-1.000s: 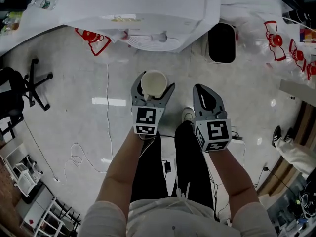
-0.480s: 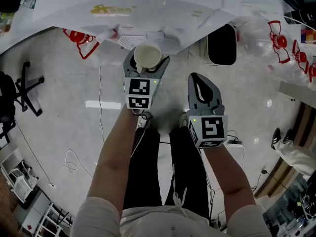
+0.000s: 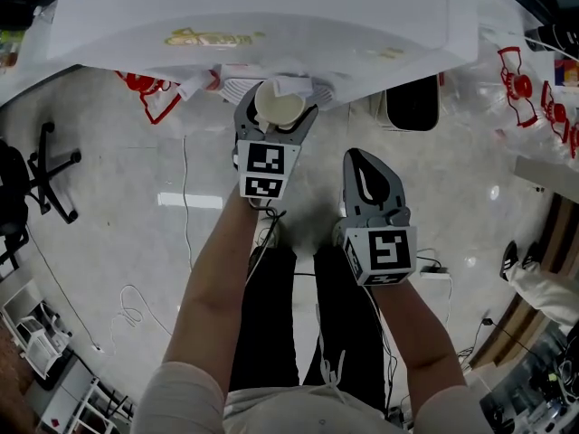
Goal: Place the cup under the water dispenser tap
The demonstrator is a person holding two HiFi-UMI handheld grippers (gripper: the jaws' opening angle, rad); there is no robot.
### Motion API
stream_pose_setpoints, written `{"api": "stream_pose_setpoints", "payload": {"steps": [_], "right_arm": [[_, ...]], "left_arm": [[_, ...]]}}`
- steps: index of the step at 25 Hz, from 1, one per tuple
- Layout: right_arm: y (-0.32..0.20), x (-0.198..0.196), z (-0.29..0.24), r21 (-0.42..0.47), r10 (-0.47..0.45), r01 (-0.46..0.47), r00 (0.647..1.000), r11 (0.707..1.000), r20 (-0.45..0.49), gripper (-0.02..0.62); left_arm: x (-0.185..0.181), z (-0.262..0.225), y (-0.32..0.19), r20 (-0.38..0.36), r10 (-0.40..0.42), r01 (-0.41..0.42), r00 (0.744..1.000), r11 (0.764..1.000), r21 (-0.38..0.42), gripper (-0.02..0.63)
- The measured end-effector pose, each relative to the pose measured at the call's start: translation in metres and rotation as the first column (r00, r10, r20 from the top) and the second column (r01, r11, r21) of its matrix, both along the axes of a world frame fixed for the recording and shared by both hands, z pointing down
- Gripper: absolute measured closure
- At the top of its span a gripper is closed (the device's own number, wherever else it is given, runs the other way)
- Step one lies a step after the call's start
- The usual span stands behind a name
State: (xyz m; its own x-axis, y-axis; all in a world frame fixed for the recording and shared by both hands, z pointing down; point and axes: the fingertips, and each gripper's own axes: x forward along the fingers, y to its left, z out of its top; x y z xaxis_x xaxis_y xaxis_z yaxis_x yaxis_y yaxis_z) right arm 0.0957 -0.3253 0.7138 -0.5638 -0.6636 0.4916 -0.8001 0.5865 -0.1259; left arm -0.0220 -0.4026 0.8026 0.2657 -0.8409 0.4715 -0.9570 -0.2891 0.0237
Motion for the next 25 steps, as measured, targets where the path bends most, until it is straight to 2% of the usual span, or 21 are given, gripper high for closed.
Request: {"api": "stream_pose_setpoints", "payload": {"steps": [7, 13, 18, 25], "right_arm": [[0.011, -0.004, 0.001, -0.03, -0.055, 0.055, 0.998, 0.998, 0.008, 0.566], [0.021, 0.005, 0.013, -0.082, -0.015, 0.015, 1.0, 0.997, -0.007, 0.566], [0.027, -0.001, 0.017, -0.104, -0.026, 0.025, 1.0, 0.994, -0.011, 0.566], [0.037, 0.005, 0.02, -0.134, -0.015, 0.01, 0.999, 0.991, -0.04, 0.566]], "left_arm": [[0.011, 0.002, -0.004, 0.035, 0.043, -0.045, 0.998, 0.997, 0.069, 0.15], [0.011, -0.003, -0.008, 0.037, 0.016, -0.02, 0.999, 0.993, 0.118, 0.15], [0.012, -0.002, -0.01, 0.044, 0.003, -0.008, 0.999, 0.994, 0.111, 0.15], [0.016, -0.027, -0.008, -0.001, -0.035, 0.034, 0.999, 0.984, 0.178, 0.131]]}}
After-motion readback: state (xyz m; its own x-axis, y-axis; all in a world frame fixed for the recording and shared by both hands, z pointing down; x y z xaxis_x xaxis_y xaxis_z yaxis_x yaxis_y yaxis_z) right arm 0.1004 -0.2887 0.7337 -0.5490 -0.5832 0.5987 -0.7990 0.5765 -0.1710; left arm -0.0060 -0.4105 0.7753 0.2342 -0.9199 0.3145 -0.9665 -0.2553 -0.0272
